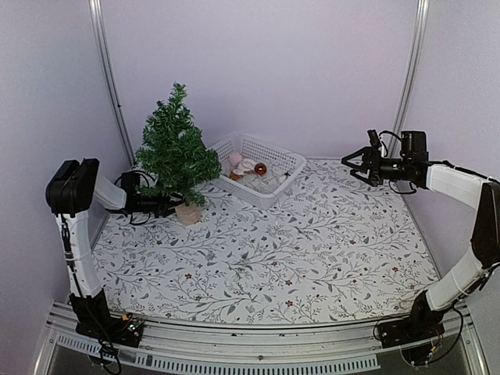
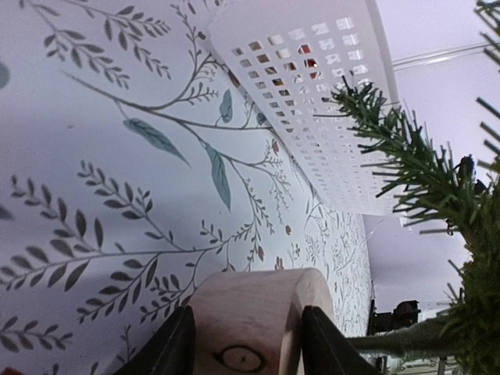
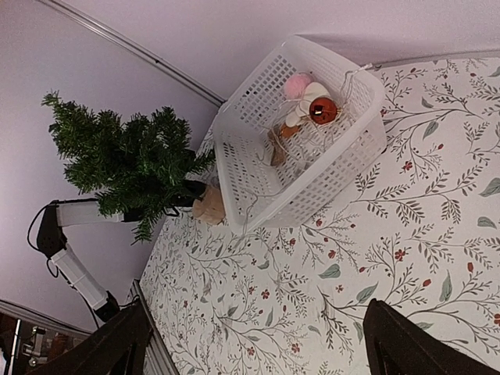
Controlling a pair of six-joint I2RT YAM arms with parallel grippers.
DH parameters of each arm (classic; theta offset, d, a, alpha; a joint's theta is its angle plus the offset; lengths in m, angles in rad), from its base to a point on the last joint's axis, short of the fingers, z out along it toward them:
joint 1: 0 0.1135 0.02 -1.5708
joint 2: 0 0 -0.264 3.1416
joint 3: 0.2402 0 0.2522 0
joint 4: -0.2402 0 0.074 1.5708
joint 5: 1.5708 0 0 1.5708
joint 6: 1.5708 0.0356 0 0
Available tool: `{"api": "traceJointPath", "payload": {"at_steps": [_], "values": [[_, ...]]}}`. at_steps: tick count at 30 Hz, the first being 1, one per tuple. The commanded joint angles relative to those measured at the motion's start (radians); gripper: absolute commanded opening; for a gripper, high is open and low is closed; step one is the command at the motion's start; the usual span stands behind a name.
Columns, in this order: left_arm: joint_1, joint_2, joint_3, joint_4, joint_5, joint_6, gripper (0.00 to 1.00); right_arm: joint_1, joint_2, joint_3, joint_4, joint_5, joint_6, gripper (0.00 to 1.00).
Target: Decorate the small christmas tree
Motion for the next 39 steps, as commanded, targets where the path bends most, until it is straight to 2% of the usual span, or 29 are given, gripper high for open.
{"api": "traceJointPath", "payload": {"at_steps": [1, 13, 17, 24, 30, 34, 39], "values": [[-0.065, 0.030, 0.048, -0.133, -0.031, 0.114, 0.45, 0.005, -0.042, -0.019, -0.028, -0.016, -0.035, 0.99], [-0.180, 0.001, 0.011, -0.256, -0.034, 0.250, 0.38, 0.006, -0.046, -0.066, -0.011, -0.018, -0.043, 0.99], [-0.225, -0.033, -0.041, -0.277, -0.045, 0.277, 0.37, 0.011, -0.024, -0.051, -0.017, 0.032, -0.034, 0.94], [-0.257, -0.067, -0.087, -0.262, -0.078, 0.262, 0.36, 0.112, 0.148, 0.180, -0.115, 0.229, 0.028, 0.82], [-0.285, -0.086, -0.078, -0.284, -0.098, 0.267, 0.36, 0.185, 0.348, 0.399, -0.147, 0.308, 0.114, 0.70], [-0.317, -0.088, -0.073, -0.289, -0.114, 0.272, 0.37, 0.213, 0.491, 0.519, -0.167, 0.354, 0.173, 0.66], [-0.339, -0.076, -0.075, -0.275, -0.127, 0.259, 0.37, 0.219, 0.593, 0.597, -0.135, 0.371, 0.259, 0.63]]}}
